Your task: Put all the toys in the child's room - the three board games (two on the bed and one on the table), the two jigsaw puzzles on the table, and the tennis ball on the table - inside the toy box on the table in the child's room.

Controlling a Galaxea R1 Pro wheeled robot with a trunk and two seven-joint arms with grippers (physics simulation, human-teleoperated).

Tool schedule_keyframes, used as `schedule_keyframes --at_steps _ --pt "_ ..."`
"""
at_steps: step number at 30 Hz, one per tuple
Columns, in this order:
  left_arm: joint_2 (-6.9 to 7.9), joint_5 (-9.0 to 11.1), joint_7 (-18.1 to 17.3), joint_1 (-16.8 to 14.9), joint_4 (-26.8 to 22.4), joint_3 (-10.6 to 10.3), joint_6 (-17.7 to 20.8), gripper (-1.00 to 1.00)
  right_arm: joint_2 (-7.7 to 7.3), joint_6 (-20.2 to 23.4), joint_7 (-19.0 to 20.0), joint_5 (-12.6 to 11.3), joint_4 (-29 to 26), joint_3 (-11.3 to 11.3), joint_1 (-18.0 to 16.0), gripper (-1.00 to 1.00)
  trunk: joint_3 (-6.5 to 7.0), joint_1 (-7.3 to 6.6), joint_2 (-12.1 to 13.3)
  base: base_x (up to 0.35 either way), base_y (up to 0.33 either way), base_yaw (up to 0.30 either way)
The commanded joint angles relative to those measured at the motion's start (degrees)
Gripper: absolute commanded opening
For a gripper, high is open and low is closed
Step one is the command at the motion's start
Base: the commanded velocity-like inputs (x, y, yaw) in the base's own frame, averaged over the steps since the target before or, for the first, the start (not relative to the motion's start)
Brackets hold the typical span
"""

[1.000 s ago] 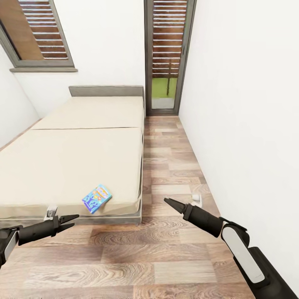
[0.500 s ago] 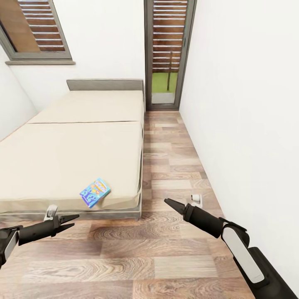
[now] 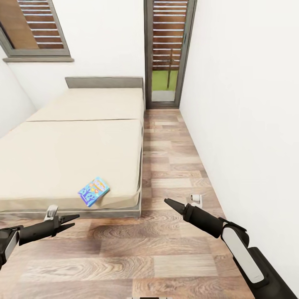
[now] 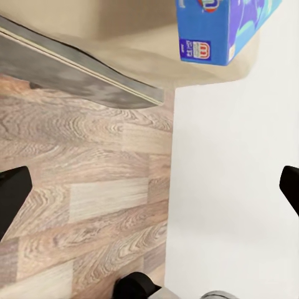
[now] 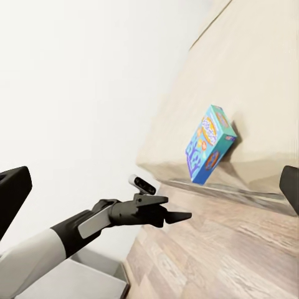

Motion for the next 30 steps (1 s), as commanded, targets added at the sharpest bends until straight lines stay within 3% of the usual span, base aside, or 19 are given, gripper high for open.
schedule_keyframes --at_steps 1,11,30 --pt "-0.01 0.0 -0.2 0.0 0.0 0.1 0.0 1.0 0.01 0.4 -0.2 -0.5 0.0 0.0 0.0 1.0 -0.04 0.0 0.0 0.151 -0.13 0.0" --pt "-0.41 0.0 -0.5 0.0 0.0 0.1 -2.4 1.0 0.14 0.3 -0.3 -0.5 0.1 0.0 0.0 1.0 -0.05 0.0 0.0 0.054 -0.058 0.0" --pt "-0.54 0.0 -0.7 0.0 0.0 0.1 -2.5 1.0 0.19 0.3 -0.3 -0.5 0.1 0.0 0.0 1.0 -0.05 0.0 0.0 0.076 -0.022 0.0"
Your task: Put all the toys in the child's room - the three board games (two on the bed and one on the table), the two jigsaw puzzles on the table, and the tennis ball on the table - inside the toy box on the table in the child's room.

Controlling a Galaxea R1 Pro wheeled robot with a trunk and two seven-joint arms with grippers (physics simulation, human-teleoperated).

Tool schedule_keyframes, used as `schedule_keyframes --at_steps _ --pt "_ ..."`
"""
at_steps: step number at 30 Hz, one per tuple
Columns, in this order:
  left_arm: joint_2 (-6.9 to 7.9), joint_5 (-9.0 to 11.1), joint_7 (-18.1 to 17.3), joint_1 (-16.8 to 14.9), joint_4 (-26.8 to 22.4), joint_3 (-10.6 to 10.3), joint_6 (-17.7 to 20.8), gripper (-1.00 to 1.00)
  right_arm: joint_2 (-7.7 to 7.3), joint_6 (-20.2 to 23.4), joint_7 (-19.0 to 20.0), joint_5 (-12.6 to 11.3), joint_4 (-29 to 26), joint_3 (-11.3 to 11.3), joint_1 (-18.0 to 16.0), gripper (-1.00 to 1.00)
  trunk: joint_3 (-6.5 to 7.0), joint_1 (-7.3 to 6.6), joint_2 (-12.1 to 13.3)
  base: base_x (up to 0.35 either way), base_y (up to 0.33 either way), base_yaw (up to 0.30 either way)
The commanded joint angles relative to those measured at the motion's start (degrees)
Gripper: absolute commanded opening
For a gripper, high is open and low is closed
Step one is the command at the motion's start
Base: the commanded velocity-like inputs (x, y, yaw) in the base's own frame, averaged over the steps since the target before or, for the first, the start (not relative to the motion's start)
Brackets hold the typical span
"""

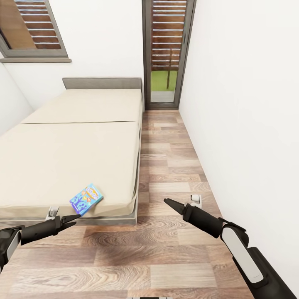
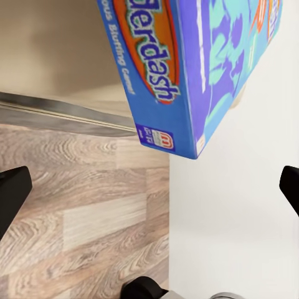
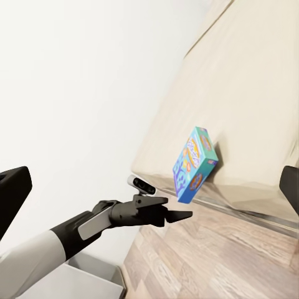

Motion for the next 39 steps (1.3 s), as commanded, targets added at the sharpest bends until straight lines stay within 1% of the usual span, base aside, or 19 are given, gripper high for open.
schedule_keyframes --at_steps 1,11,17,31,39 --pt "-0.01 0.0 -0.2 0.0 0.0 0.1 0.6 1.0 -0.03 0.4 -0.1 -0.6 0.0 0.0 0.0 1.0 -0.04 -0.01 0.0 0.008 -0.003 0.0" --pt "0.0 0.2 -0.3 0.0 0.0 0.2 0.6 1.0 0.0 0.4 -0.2 -0.6 0.1 0.0 0.0 1.0 -0.04 -0.01 0.0 0.002 -0.001 0.0" --pt "-0.01 0.1 -0.3 0.0 0.0 0.2 0.6 1.0 0.0 0.4 -0.2 -0.6 0.1 0.0 0.0 1.0 1.04 -1.33 2.4 0.0 0.0 0.0" --pt "-0.07 0.0 -0.2 0.0 0.0 0.2 0.6 1.0 -0.05 0.4 -0.2 -0.6 0.1 0.0 0.0 1.0 1.04 -1.33 2.4 0.003 0.001 0.0" --pt "-0.08 0.0 -0.2 0.0 0.0 0.2 0.6 1.0 0.0 0.4 -0.2 -0.6 0.1 0.0 0.0 1.0 1.04 -1.33 2.4 0.096 0.06 0.0"
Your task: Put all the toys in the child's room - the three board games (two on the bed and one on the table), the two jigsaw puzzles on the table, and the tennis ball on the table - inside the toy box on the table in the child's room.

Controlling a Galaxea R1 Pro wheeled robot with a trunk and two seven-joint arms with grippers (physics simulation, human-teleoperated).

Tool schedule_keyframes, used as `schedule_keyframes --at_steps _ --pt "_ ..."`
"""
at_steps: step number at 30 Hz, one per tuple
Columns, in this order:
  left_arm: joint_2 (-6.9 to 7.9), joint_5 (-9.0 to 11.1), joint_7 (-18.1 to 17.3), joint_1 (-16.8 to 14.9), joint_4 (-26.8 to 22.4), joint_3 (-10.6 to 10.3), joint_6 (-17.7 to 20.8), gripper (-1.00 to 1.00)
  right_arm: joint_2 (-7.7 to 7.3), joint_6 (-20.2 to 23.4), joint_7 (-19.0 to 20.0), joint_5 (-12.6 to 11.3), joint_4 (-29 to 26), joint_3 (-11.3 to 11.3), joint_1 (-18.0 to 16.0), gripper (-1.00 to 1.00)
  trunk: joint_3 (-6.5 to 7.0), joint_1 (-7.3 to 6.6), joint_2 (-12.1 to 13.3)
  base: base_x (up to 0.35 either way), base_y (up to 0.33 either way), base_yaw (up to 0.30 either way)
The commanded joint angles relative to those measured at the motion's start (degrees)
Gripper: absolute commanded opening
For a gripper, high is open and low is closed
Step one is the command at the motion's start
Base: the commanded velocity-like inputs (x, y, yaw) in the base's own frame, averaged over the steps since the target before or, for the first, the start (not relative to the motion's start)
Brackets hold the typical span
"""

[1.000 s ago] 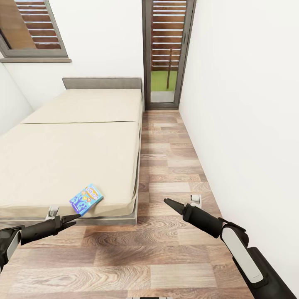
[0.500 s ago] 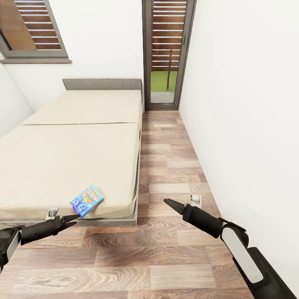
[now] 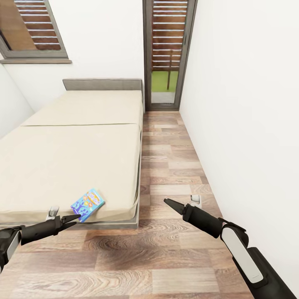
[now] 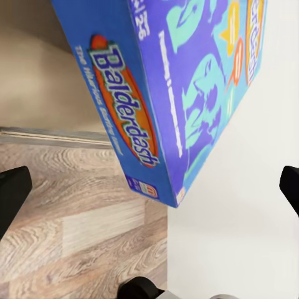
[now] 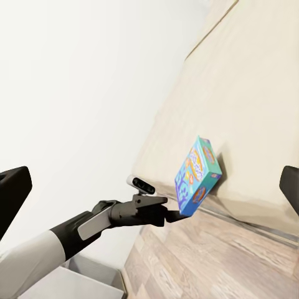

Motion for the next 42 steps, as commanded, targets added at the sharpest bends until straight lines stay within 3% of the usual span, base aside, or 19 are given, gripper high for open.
schedule_keyframes --at_steps 1,42 --pt "-0.02 0.0 -0.2 0.0 0.0 0.1 0.6 1.0 -0.03 0.4 -0.1 -0.6 0.0 0.0 0.0 1.0 -0.04 0.0 0.0 0.031 0.019 0.0" --pt "-0.07 -0.1 -0.1 0.0 0.0 0.0 0.6 1.0 -0.11 0.4 0.0 -0.6 0.0 0.0 0.0 1.0 -0.04 0.0 0.0 0.028 -0.01 0.0"
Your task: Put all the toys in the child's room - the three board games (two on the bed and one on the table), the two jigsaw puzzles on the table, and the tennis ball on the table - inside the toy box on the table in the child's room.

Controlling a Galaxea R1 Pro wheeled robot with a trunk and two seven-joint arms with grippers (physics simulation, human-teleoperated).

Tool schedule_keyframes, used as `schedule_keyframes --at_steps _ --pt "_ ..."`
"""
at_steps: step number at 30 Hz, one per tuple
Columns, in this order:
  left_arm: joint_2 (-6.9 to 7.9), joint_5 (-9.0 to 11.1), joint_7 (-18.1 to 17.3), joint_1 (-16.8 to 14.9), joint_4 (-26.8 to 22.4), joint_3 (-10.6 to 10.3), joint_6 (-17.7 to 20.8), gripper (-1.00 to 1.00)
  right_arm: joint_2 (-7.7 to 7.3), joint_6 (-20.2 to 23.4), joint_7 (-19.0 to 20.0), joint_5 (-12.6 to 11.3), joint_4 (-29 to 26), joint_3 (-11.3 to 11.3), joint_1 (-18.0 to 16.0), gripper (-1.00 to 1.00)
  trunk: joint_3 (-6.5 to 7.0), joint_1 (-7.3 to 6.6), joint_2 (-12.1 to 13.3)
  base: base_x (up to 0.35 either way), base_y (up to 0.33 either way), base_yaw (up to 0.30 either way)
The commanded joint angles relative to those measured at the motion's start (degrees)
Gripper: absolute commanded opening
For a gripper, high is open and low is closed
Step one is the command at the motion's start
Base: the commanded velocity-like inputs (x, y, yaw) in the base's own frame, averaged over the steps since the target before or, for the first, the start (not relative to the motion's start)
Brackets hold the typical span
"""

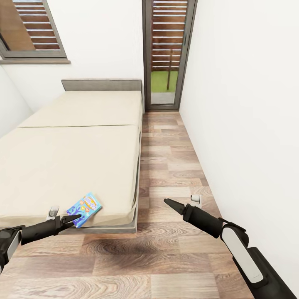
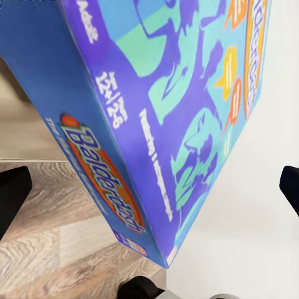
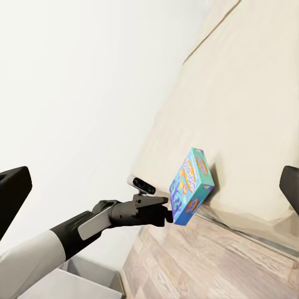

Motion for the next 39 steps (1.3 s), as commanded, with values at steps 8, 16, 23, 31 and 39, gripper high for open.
schedule_keyframes --at_steps 8,16,23,31,39 --pt "0.02 -0.1 -0.3 0.0 0.0 0.1 0.6 1.0 -0.04 0.4 -0.1 -0.6 0.0 0.0 0.0 1.0 -0.04 -0.01 0.0 0.0 0.0 0.0" --pt "-0.03 -0.1 -0.2 0.0 0.0 0.1 0.6 1.0 -0.09 0.4 0.0 -0.6 0.0 0.0 0.0 1.0 -0.04 -0.01 0.0 0.072 0.0 0.0" --pt "-0.05 -0.1 -0.2 0.0 0.0 0.1 0.6 1.0 -0.08 0.4 0.0 -0.6 0.0 0.0 0.0 1.0 -0.04 -0.01 0.0 0.023 0.0 0.0" --pt "-0.15 0.0 -0.2 0.0 0.0 0.1 0.6 -1.0 -0.09 0.4 0.0 -0.6 0.0 0.0 0.0 1.0 -0.04 -0.01 0.0 0.002 0.0 0.0" --pt "-0.32 0.3 -0.4 0.0 0.0 0.2 0.6 -1.0 -0.05 0.4 0.0 -0.6 0.0 0.0 0.0 1.0 -0.04 -0.01 0.0 0.0 0.0 0.0"
